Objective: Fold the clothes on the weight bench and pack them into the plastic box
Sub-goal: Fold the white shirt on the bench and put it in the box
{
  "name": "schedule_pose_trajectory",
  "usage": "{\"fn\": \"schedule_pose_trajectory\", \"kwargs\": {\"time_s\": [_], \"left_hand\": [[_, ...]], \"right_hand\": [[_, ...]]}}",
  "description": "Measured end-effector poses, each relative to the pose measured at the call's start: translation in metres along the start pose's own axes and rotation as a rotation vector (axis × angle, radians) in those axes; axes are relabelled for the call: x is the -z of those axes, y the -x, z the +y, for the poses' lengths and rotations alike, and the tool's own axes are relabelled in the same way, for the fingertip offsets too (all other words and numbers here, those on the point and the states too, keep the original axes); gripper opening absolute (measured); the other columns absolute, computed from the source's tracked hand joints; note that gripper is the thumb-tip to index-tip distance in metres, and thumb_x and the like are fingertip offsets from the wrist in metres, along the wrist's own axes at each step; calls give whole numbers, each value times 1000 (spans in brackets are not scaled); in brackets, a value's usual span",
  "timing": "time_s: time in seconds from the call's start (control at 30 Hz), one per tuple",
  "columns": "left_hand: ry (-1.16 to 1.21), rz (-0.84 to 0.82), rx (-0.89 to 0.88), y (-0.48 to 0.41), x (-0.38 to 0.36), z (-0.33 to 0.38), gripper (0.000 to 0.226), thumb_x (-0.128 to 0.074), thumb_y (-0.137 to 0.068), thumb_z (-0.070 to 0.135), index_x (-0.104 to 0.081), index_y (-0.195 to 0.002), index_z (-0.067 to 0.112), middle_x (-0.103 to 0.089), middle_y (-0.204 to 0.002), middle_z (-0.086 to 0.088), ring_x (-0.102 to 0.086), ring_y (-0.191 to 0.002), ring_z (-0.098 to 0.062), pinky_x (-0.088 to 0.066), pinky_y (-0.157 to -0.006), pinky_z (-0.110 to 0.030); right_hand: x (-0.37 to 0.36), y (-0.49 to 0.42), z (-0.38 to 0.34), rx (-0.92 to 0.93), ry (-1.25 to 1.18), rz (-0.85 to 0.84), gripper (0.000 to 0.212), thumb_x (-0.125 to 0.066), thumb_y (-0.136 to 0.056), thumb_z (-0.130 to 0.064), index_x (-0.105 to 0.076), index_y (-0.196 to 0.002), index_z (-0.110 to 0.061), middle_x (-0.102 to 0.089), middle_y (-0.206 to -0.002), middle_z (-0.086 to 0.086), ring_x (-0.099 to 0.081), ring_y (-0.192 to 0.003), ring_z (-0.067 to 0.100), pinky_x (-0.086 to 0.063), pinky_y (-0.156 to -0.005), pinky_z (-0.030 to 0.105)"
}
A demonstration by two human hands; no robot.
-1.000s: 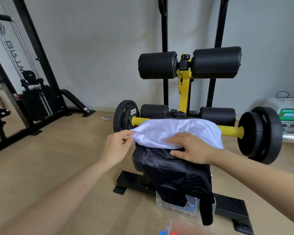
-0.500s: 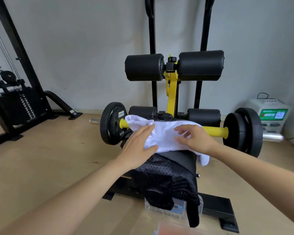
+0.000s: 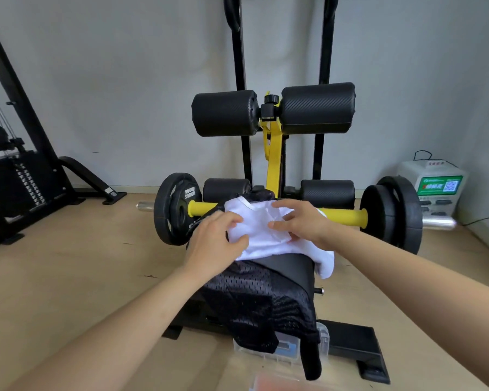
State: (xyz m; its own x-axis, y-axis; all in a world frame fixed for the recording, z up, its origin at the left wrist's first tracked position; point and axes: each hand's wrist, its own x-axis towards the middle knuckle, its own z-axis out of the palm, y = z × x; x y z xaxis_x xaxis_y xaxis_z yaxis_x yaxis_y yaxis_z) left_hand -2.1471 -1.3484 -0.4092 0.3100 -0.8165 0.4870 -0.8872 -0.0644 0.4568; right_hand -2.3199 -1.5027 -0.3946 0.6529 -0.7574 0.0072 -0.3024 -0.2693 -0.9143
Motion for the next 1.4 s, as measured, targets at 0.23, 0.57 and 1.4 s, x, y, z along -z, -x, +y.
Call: {"fn": "schedule_pose_trajectory", "kwargs": {"time_s": [0.23,0.57,1.4], "left_hand": [[-46,-94,367,-16,-5,-3,39,-58,-91,49,-50,-64,23,-52,-55,3,-55,-67,-24,-39,-60,-33],[220,60,426,-36,-14,11,27,-63,-89,29,-59,-71,9,-58,-66,-3,-55,-71,-27,-40,-63,-36],[-45,-1,224,6,40,-68,42,-66,-82,41,-67,-122,30,-62,-121,2,-58,-112,-27,-51,-89,-44]], "right_hand": [[-3,-9,-1,124,241,45,37,-73,-79,-8,-69,-109,-29,-62,-87,8,-50,-64,17,-44,-57,23],[50,5,18,131,221,172,33,-74,-86,-20,-69,-118,-20,-70,-106,0,-64,-94,13,-51,-92,31],[21,3,31,305,673,-25,33,-65,-66,-74,-61,-91,-53,-62,-118,-18,-49,-116,17,-39,-103,41]]}}
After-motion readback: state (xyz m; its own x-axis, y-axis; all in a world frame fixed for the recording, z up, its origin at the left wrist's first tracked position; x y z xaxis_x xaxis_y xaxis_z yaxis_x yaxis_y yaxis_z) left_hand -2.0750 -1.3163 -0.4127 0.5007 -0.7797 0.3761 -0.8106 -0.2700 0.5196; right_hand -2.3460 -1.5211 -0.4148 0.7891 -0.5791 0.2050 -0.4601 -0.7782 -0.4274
